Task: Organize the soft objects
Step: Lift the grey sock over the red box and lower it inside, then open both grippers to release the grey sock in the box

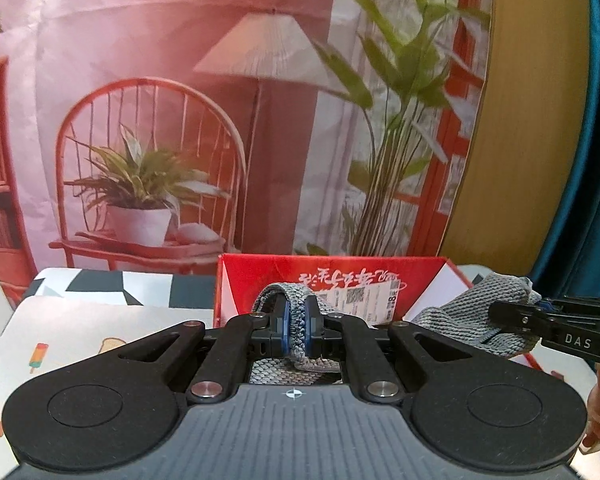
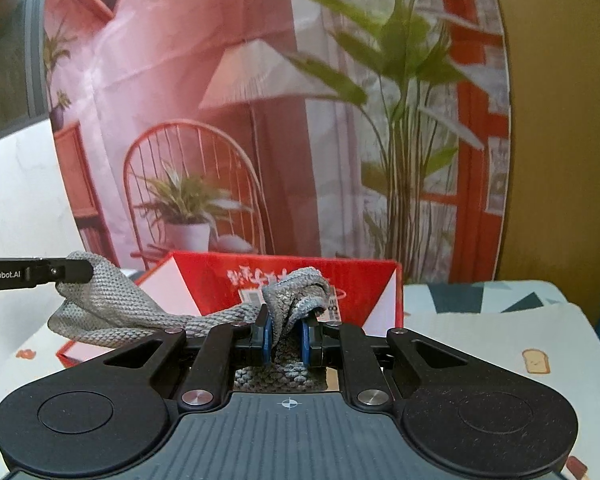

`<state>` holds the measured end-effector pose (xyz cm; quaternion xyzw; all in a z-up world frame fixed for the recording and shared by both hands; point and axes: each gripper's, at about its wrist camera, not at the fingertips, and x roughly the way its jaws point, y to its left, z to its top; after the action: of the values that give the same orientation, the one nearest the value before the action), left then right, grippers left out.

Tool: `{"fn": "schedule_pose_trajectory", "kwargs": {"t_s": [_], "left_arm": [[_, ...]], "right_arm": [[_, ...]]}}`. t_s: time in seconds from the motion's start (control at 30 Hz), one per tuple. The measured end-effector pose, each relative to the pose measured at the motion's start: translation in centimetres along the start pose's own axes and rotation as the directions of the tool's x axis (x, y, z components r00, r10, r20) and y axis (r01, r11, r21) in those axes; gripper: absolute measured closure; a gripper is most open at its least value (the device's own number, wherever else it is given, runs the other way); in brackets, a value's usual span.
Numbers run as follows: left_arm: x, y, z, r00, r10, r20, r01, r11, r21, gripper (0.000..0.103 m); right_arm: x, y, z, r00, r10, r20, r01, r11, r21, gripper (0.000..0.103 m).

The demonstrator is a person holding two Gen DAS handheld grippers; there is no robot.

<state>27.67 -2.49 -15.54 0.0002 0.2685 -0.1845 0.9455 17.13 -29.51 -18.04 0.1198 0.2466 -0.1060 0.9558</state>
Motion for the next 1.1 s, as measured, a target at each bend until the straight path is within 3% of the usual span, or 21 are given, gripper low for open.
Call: {"fn": "schedule_pose_trajectory", "kwargs": {"t_s": [0.3,0.77,0.8,0.83,0.87,0.93,1.03,1.1], "left_arm": [[4.0,-0.1,0.7,0.995,-0.014,-0.102,0.017,0.999,0.027,0.095],[7.0,0.2,0.5,0.985,-0.017,-0.171,0.024,0.999,0.037,0.093],[7.1,0.1,0.4,0.984,-0.017,-0.177,0.025,0.999,0.043,0.090],[7.2,0.1,0.4,0.983,-0.016,-0.181,0.025,0.999,0.045,0.080],[7.2,0.1,0.3,0.983,-0.016,-0.182,0.025,0.999,0.048,0.062],[6.9,0.0,0.3,0.986,-0.017,-0.165,0.027,0.998,0.056,0.043],[6.4,-0.5,0.5,0.988,-0.025,-0.152,0.037,0.997,0.075,0.038],[6.0,-0.7,0.5,0.988,-0.029,-0.149,0.041,0.996,0.080,0.034]], "right_arm": [[4.9,-0.4,1.5,0.993,0.002,-0.119,-0.005,1.000,-0.024,0.090],[9.4,-0.4,1.5,0.964,0.015,-0.265,-0.018,1.000,-0.008,0.090],[9.7,-0.3,1.4,0.962,0.013,-0.272,-0.016,1.000,-0.010,0.090],[9.9,-0.2,1.3,0.960,0.012,-0.279,-0.015,1.000,-0.011,0.090],[10.0,-0.2,1.2,0.958,0.009,-0.286,-0.013,1.000,-0.012,0.089],[10.1,0.0,1.0,0.956,-0.012,-0.292,0.007,1.000,-0.018,0.079],[9.7,0.2,0.7,0.961,-0.050,-0.274,0.036,0.998,-0.056,0.074],[9.2,0.4,0.7,0.964,-0.074,-0.255,0.057,0.995,-0.076,0.059]]}}
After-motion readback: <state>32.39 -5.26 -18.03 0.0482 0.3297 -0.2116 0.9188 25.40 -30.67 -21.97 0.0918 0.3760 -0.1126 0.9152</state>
